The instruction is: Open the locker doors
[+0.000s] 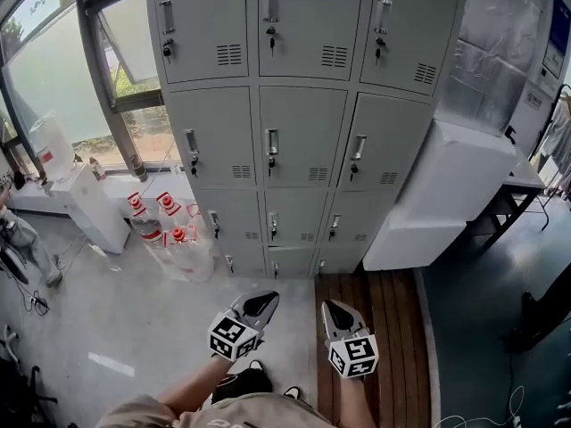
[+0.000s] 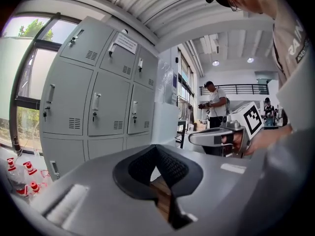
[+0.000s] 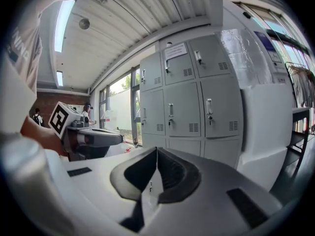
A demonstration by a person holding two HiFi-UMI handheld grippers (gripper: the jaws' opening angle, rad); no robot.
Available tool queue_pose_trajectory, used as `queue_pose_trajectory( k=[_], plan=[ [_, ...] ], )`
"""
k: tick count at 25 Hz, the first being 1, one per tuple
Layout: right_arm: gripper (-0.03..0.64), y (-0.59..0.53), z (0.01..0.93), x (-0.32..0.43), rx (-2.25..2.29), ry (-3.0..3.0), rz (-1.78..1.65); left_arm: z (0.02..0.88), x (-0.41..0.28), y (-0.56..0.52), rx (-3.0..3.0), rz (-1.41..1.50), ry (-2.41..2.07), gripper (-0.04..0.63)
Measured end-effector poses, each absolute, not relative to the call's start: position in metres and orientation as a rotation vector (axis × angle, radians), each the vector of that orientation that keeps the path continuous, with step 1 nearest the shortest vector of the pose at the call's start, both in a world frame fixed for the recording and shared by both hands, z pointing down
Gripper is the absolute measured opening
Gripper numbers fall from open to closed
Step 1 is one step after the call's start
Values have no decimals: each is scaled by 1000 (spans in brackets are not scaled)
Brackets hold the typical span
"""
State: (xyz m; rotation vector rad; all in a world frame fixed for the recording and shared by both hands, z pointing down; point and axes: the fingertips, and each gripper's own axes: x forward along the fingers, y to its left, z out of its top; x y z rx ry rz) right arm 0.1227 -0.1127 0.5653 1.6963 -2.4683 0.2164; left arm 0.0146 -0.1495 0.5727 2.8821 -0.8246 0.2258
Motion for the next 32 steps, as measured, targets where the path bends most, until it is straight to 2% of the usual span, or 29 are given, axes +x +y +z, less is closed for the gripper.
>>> queue_pose_trajectory(
  k=[7, 17, 24, 32],
  plan=[
    [11, -216, 513, 161, 1781, -2381, 6, 524, 62, -259, 3037, 148, -673, 6],
    [11, -322, 368, 191, 1947, -2366, -368, 394, 97, -369, 3233, 7, -525, 6],
    [12, -384, 251, 218, 1856, -2311, -649, 306, 137, -419, 3317, -65, -520, 6],
    [14, -456, 121, 273, 1924, -2361, -796, 200, 201, -453, 3427, -221, -442, 6]
  ],
)
